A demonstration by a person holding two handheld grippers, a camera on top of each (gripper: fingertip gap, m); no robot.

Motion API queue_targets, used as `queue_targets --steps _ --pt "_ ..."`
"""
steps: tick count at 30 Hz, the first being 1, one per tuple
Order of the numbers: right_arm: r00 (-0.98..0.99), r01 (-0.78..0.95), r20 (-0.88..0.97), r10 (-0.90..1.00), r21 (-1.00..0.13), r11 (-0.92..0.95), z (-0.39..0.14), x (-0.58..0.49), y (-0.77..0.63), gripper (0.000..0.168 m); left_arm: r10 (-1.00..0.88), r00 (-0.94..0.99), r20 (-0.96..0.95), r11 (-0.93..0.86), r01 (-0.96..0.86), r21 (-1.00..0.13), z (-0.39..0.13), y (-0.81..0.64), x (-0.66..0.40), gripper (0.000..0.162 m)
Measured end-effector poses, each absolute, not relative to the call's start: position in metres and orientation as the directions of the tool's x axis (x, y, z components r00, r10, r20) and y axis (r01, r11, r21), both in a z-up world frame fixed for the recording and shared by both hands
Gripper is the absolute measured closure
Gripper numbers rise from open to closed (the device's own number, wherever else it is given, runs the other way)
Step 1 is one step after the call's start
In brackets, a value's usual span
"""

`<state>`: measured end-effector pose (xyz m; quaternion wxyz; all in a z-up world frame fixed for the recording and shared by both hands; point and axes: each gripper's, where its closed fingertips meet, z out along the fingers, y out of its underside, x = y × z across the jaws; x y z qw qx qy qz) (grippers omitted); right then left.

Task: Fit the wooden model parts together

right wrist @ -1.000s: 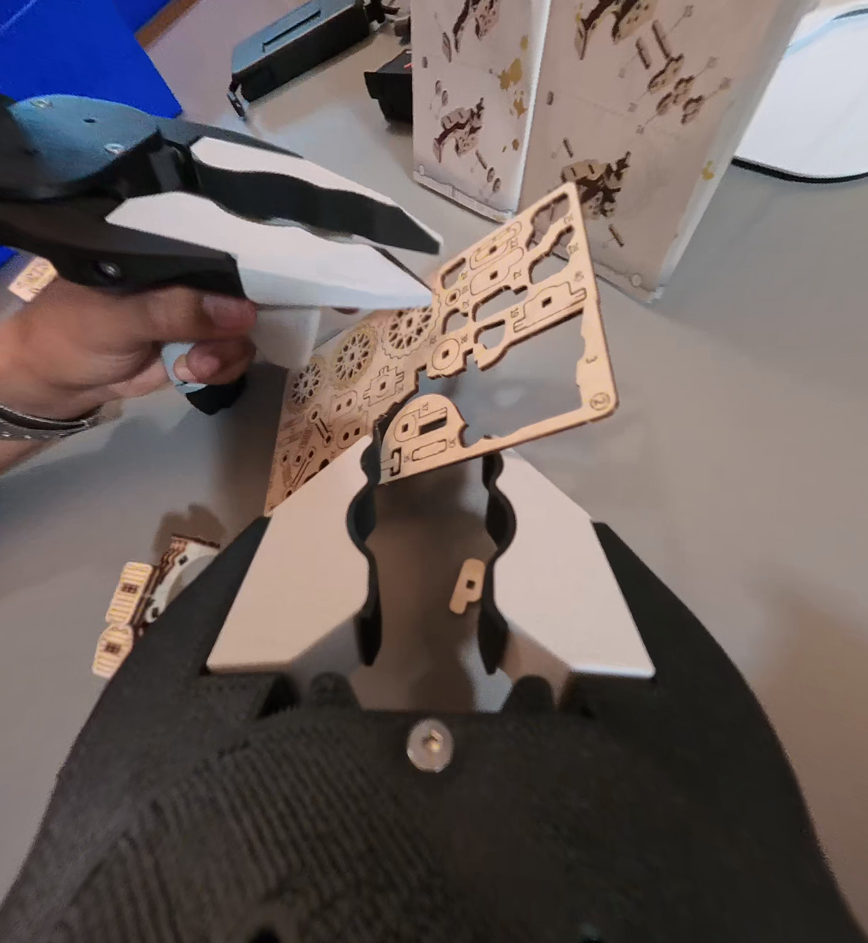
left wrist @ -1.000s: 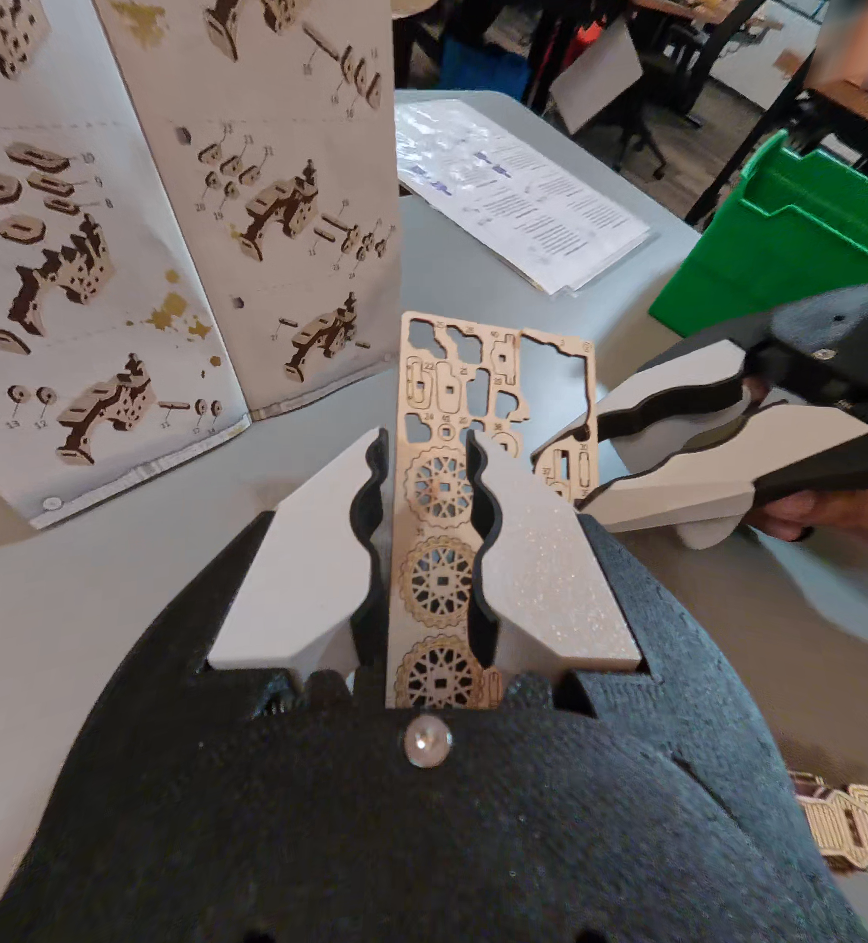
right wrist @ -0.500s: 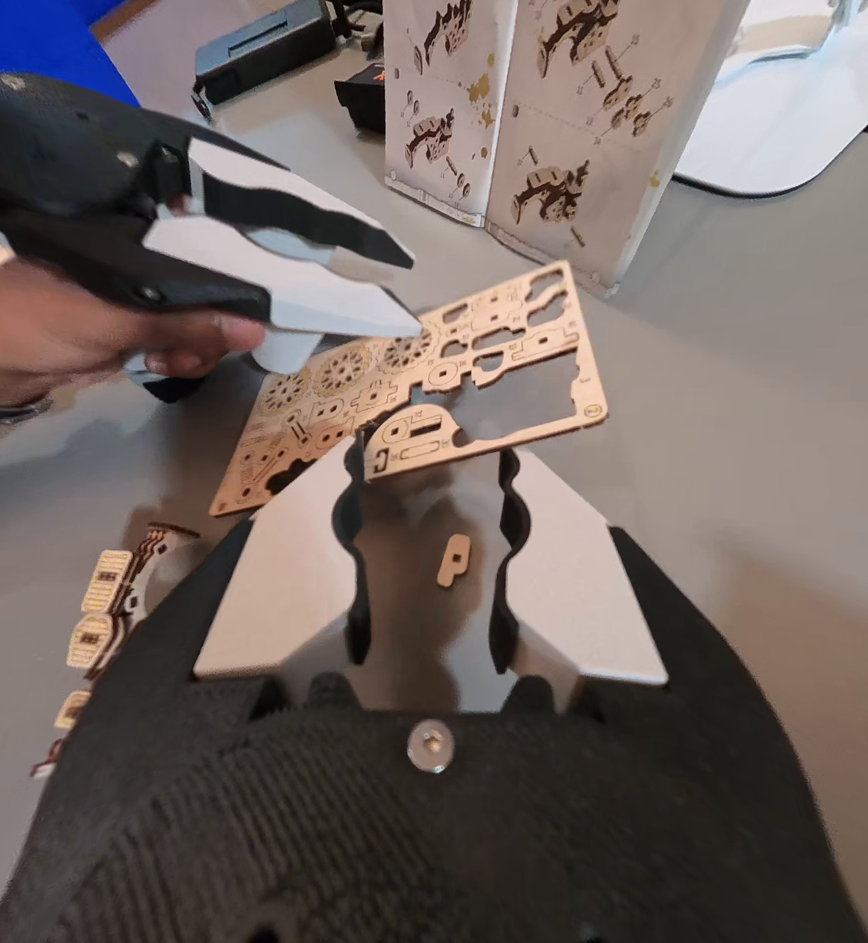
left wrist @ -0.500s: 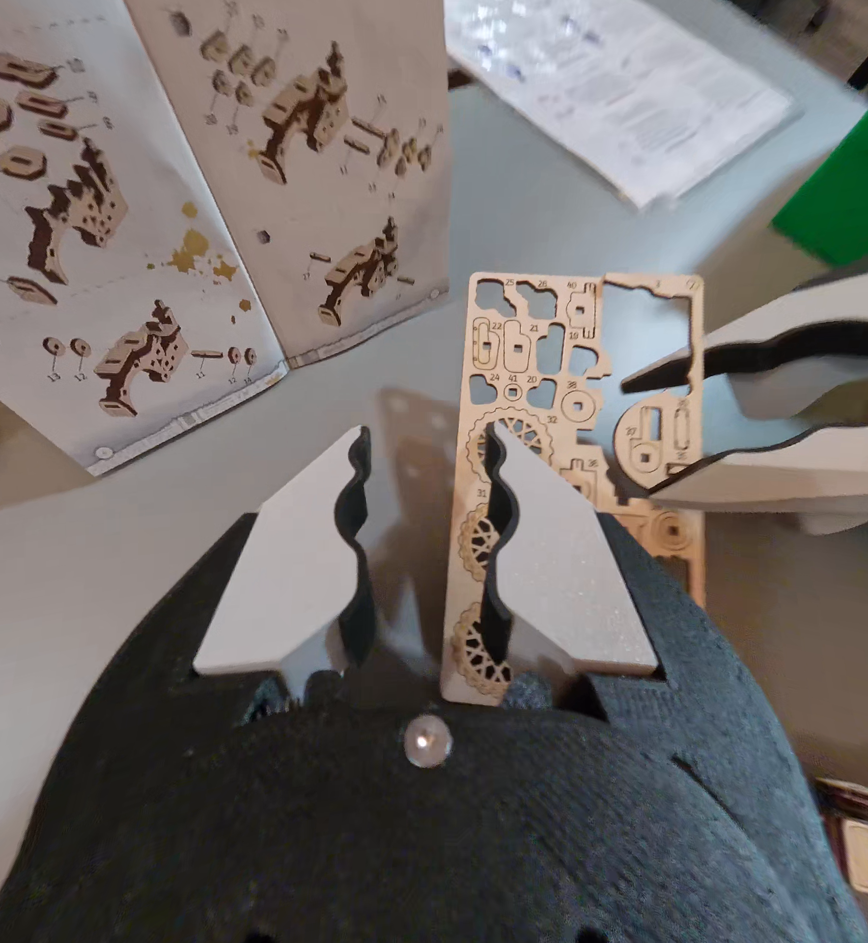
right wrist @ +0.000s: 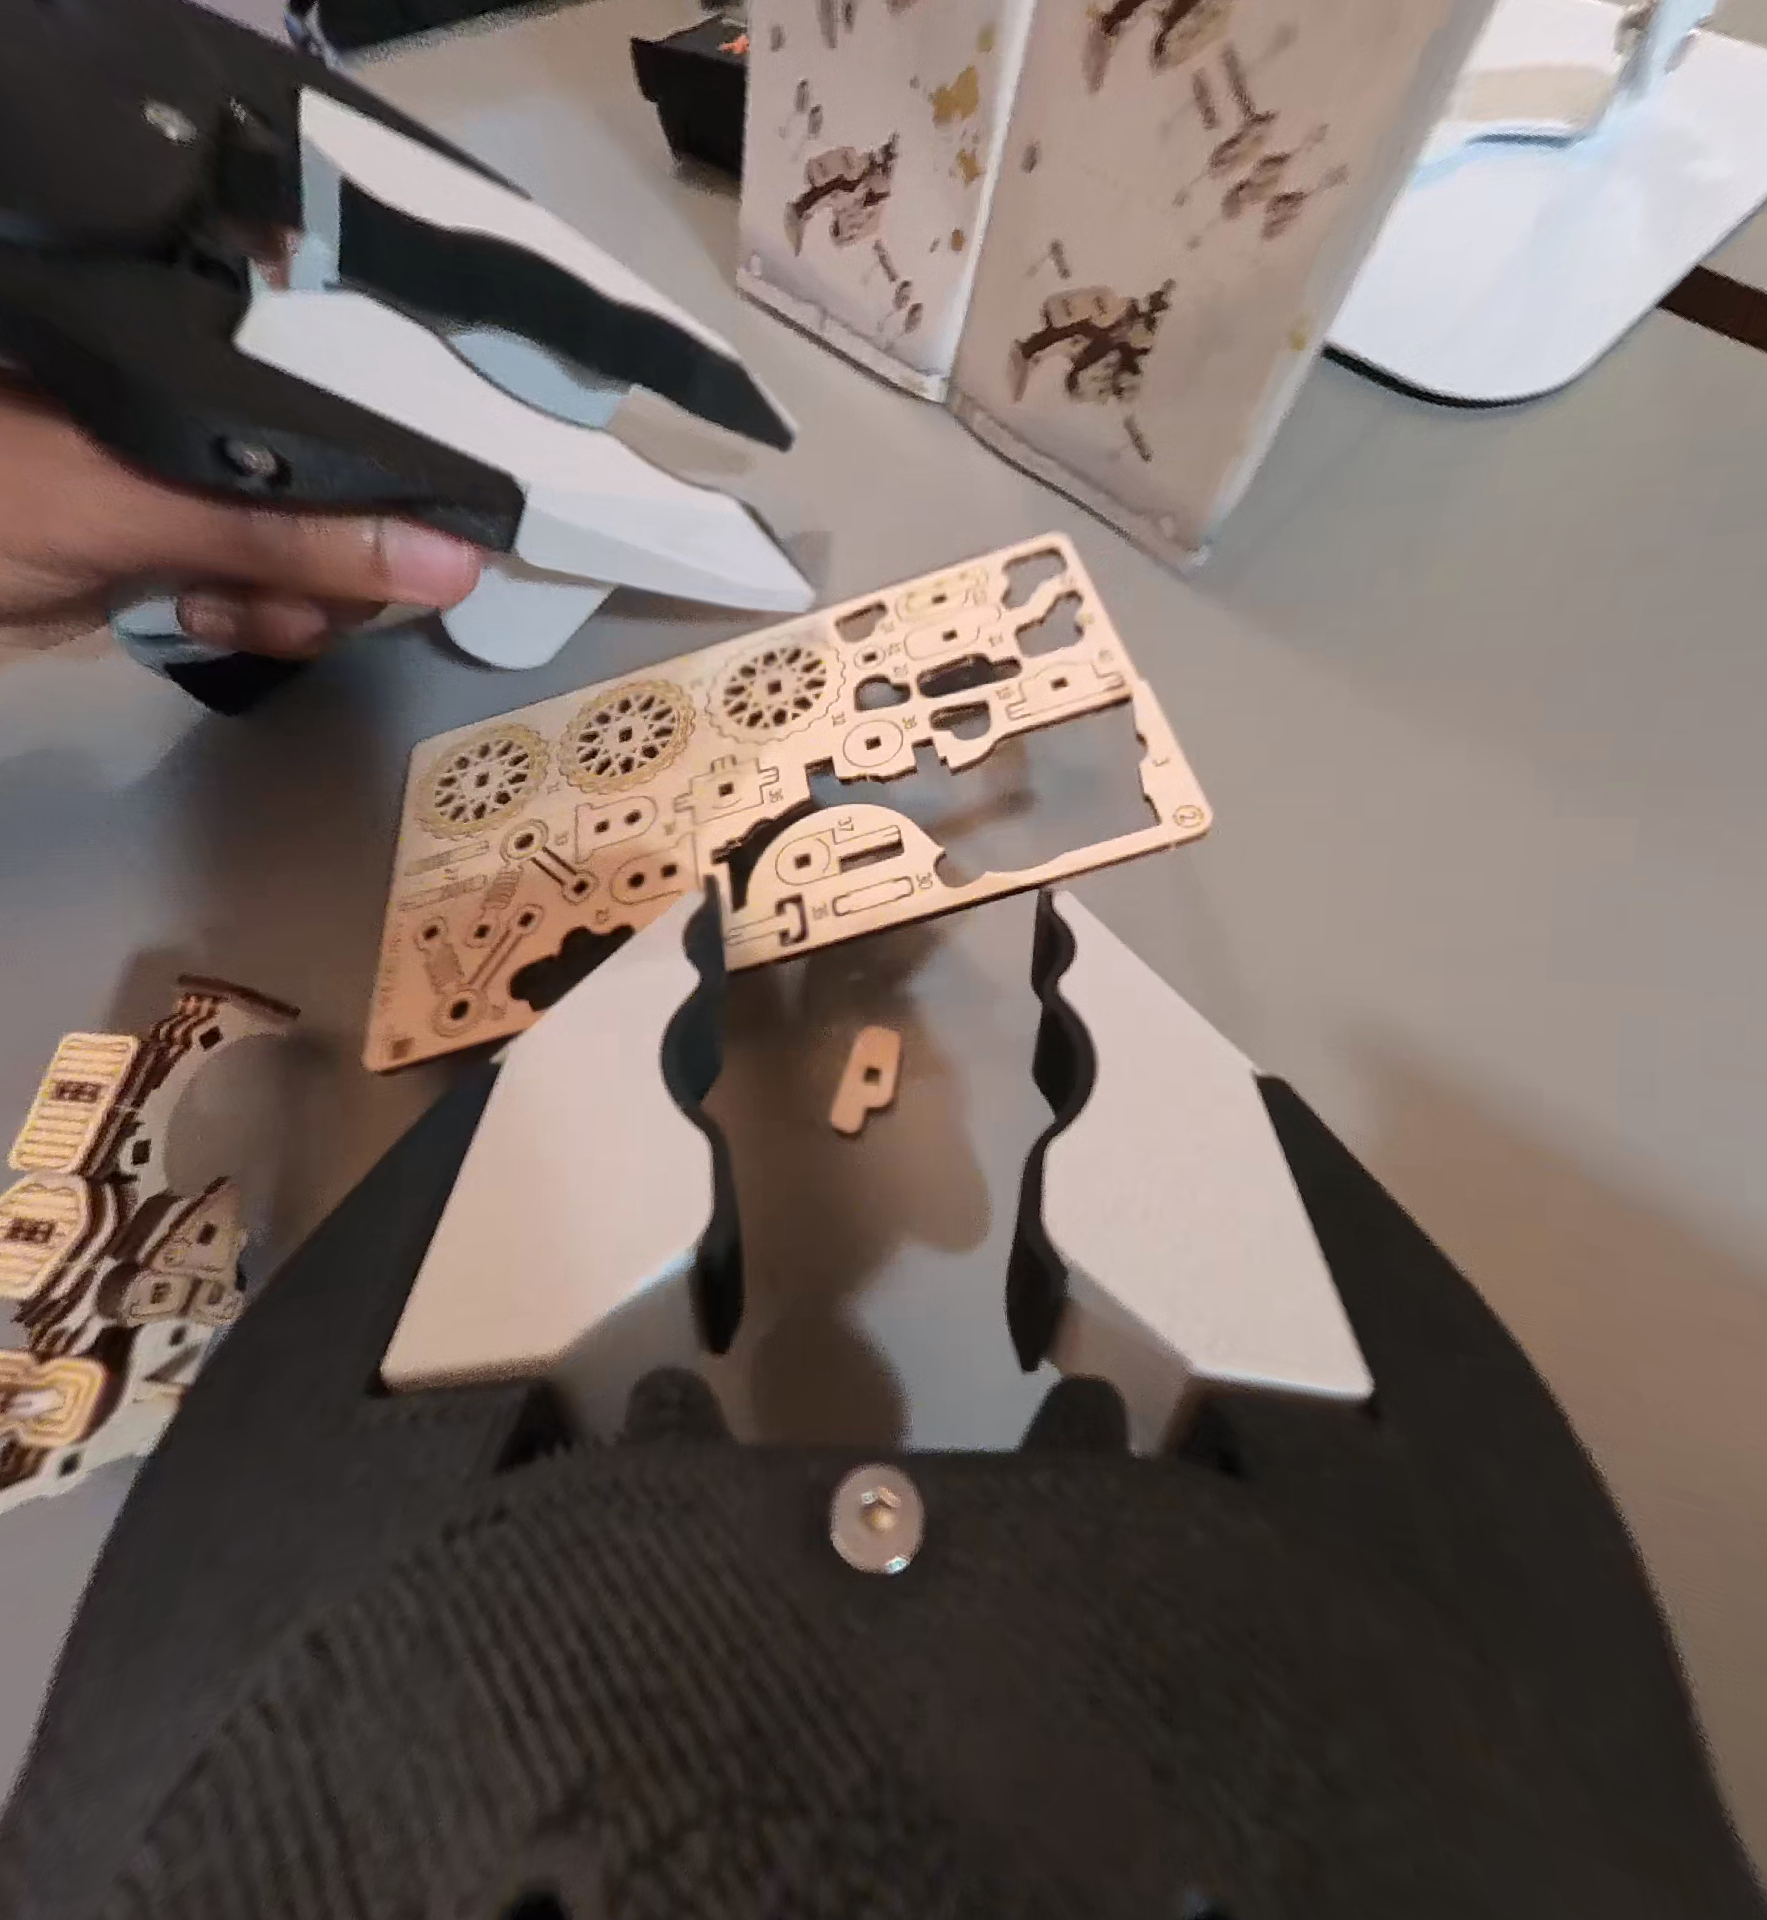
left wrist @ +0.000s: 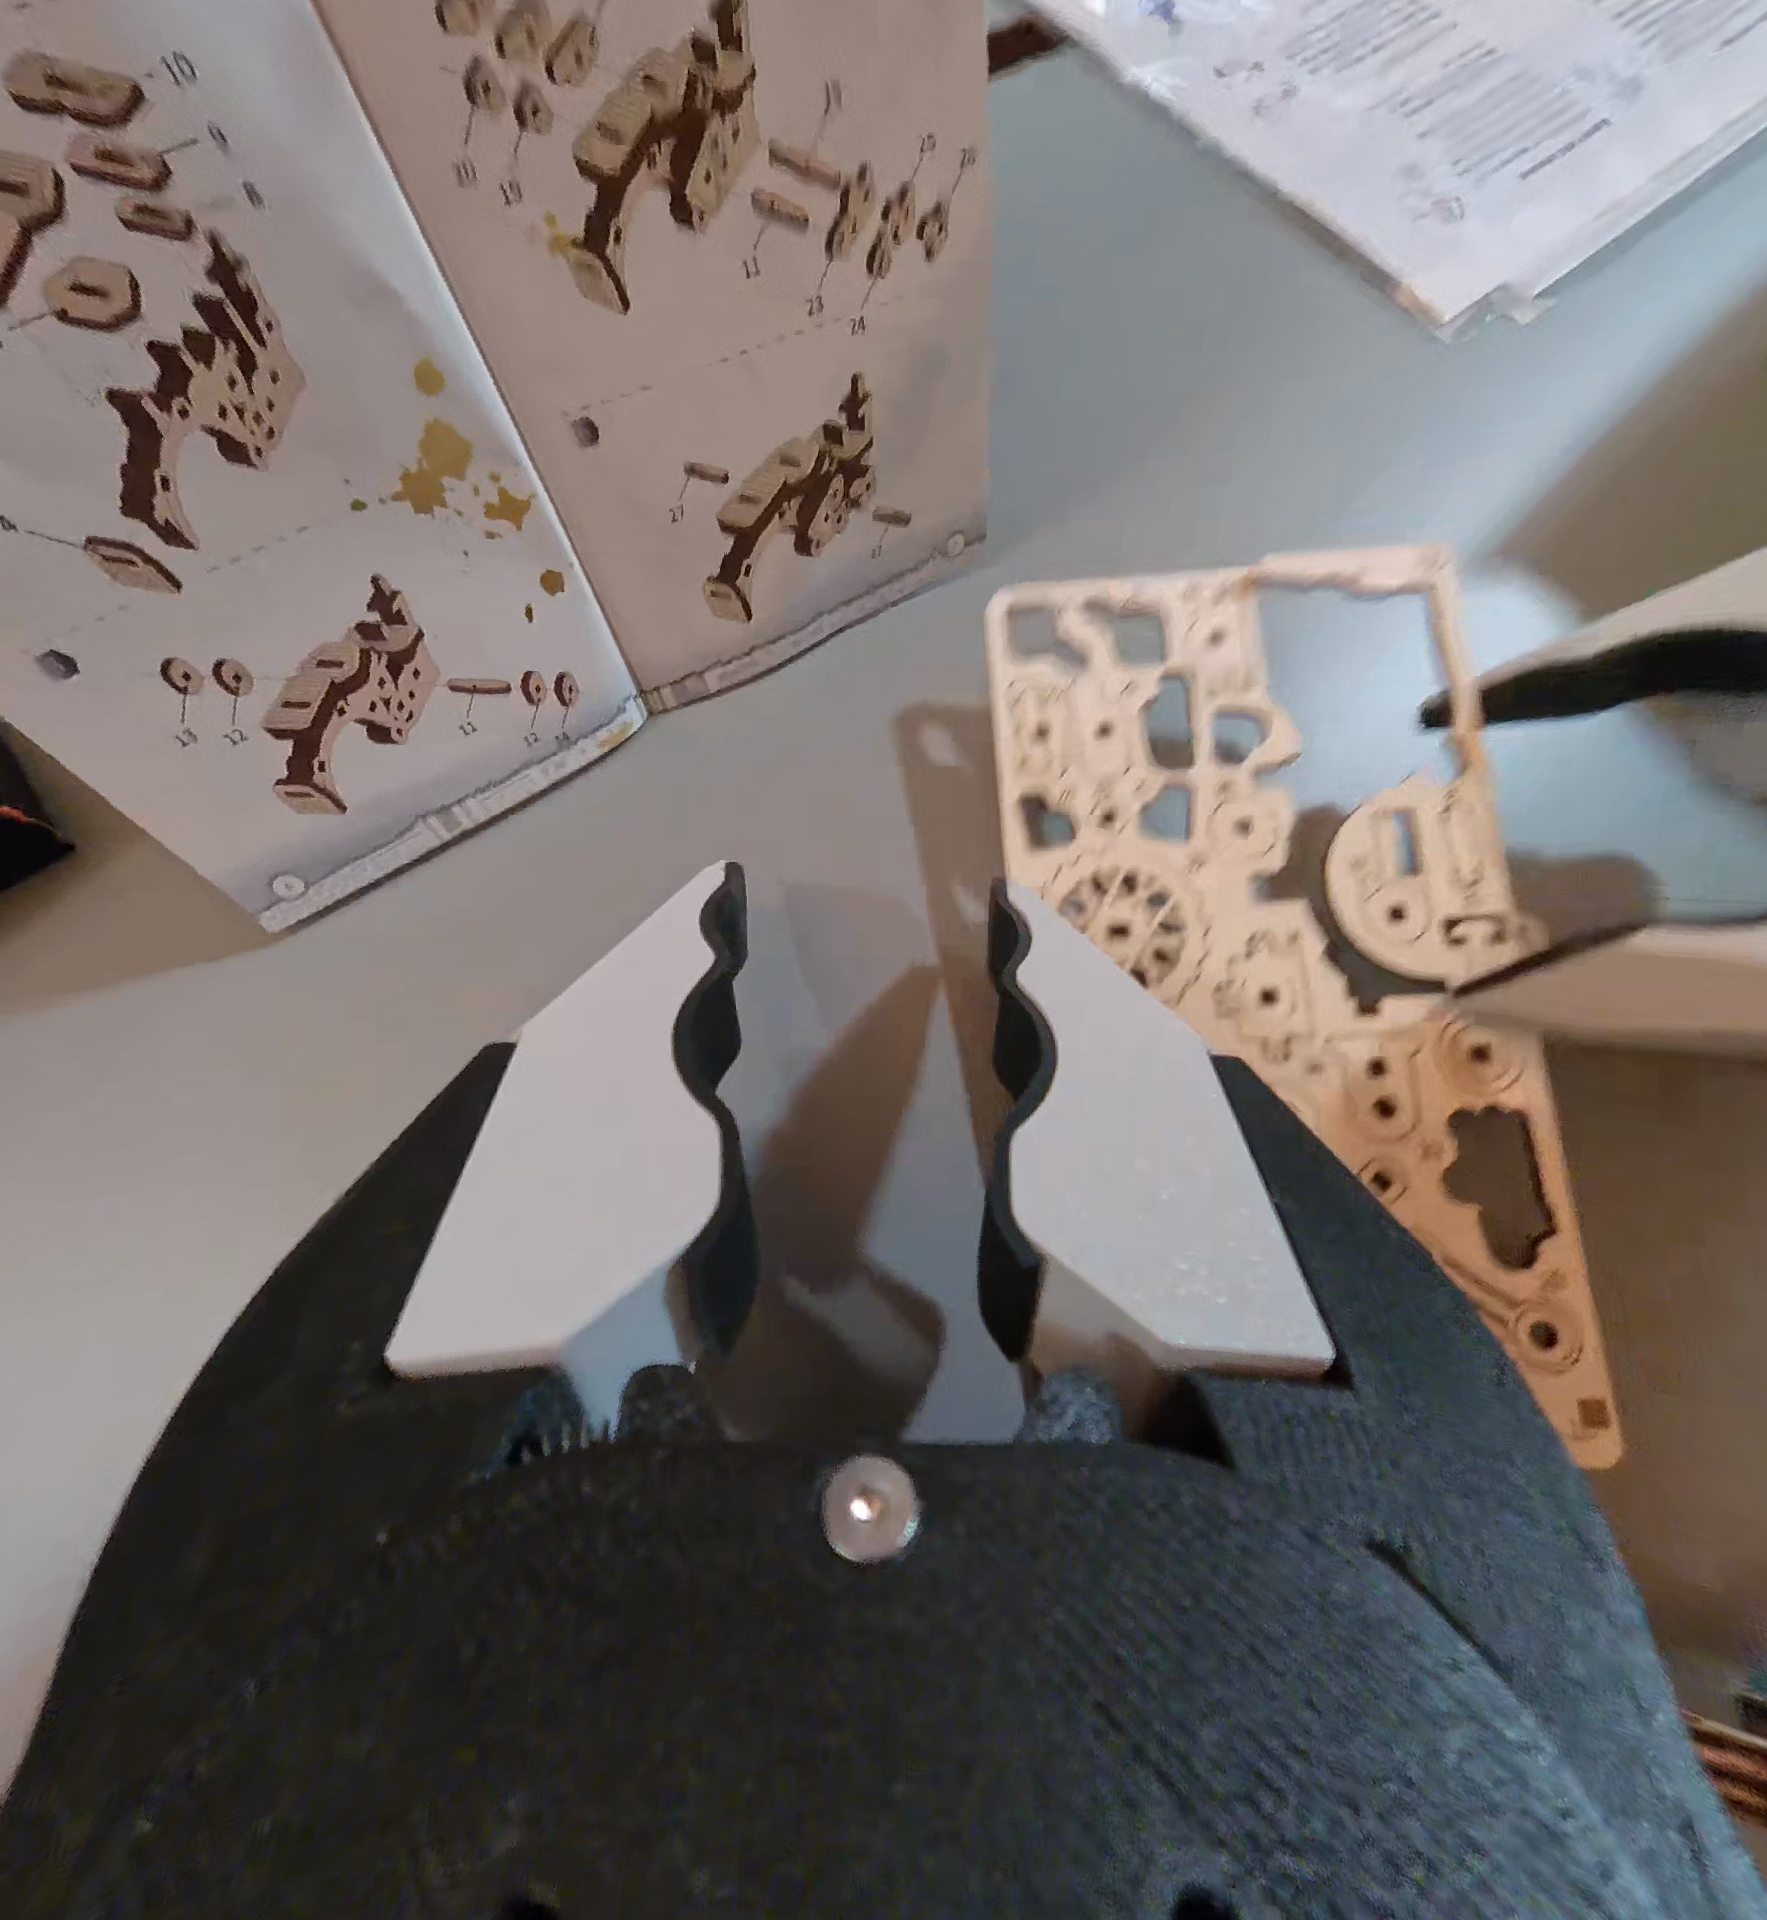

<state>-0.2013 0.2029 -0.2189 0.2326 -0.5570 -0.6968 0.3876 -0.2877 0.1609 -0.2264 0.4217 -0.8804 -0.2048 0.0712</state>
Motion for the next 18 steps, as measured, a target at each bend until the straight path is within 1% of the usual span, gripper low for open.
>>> queue_targets --steps 2,4,6,9,13,15,18 --pt "-0.299 0.583 -0.080 0.951 -0.804 0.116 -0.219 -0.206 0.193 0.111 0.353 0.927 0.126 -0.498 0.300 -0.813 -0.213 0.170 -0.276 0.113" --pt "-0.317 0.568 -0.031 0.948 -0.807 0.164 -0.220 -0.212 0.185 0.113 0.265 0.947 0.183 -0.449 0.289 -0.845 -0.200 0.179 -0.261 0.098" --pt "-0.294 0.561 0.059 0.954 -0.798 0.222 -0.221 -0.220 0.188 0.114 0.261 0.957 0.123 -0.463 0.237 -0.854 -0.201 0.179 -0.262 0.094" --pt "-0.268 0.572 0.163 0.950 -0.767 0.293 -0.226 -0.221 0.197 0.111 0.278 0.961 0.002 -0.542 0.158 -0.825 -0.213 0.175 -0.268 0.085" --pt "-0.219 0.537 0.204 0.954 -0.791 0.293 -0.214 -0.212 0.212 0.110 0.312 0.939 -0.143 -0.563 0.062 -0.824 -0.211 0.171 -0.280 0.088" --pt "-0.176 0.504 0.205 0.963 -0.821 0.267 -0.203 -0.208 0.225 0.109 0.303 0.940 -0.153 -0.579 0.055 -0.813 -0.214 0.171 -0.279 0.088" --pt "-0.176 0.471 0.161 0.971 -0.852 0.227 -0.196 -0.199 0.237 0.112 0.294 0.945 -0.142 -0.573 0.056 -0.817 -0.213 0.171 -0.278 0.088"
